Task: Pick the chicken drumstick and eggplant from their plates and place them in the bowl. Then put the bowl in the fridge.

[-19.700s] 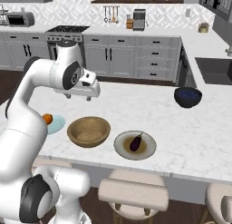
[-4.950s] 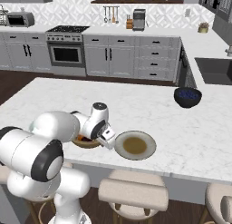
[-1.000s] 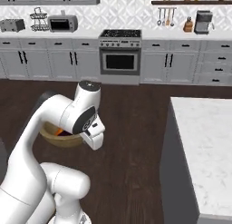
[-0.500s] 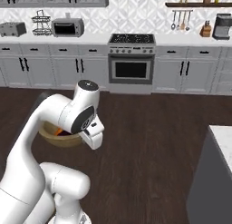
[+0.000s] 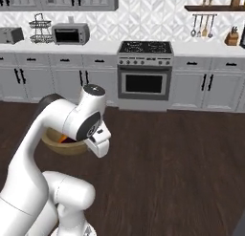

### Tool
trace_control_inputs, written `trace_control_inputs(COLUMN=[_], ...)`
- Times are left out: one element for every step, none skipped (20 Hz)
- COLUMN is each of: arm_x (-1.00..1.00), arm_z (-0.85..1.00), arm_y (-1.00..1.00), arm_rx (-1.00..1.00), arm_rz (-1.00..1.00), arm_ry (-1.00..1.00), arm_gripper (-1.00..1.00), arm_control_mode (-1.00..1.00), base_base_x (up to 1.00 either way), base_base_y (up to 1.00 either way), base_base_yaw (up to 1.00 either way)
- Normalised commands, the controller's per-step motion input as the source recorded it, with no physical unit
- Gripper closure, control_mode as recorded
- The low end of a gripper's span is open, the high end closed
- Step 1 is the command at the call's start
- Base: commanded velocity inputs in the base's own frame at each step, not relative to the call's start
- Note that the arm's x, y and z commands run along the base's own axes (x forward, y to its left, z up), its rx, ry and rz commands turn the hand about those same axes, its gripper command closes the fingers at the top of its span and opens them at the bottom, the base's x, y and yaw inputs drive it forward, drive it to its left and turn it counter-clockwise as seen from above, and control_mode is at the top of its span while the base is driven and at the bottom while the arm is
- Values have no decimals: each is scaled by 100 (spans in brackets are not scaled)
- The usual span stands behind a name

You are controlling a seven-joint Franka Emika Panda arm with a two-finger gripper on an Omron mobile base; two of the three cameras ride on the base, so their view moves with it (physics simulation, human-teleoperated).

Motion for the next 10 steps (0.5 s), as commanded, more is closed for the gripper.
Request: trace_control_inputs(arm_x=[0, 0, 0, 0, 0, 0, 0, 0, 0, 0], arm_z=[0, 0, 0, 0, 0, 0, 0, 0, 0, 0], arm_y=[0, 0, 0, 0, 0, 0, 0, 0, 0, 0], arm_rx=[0, 0, 0, 0, 0, 0, 0, 0, 0, 0], arm_rz=[0, 0, 0, 0, 0, 0, 0, 0, 0, 0], arm_ry=[0, 0, 0, 0, 0, 0, 0, 0, 0, 0], arm_gripper=[100, 100, 100, 100, 100, 100, 100, 100, 100, 100], arm_control_mode=[100, 100, 100, 100, 100, 100, 100, 100, 100, 100], base_base_x=[100, 100, 100, 100, 100, 100, 100, 100, 100, 100], base_base_y=[34, 29, 24, 22, 21, 19, 15, 11, 10, 9], base_base_yaw=[22, 25, 27, 29, 30, 32, 32, 32, 31, 31])
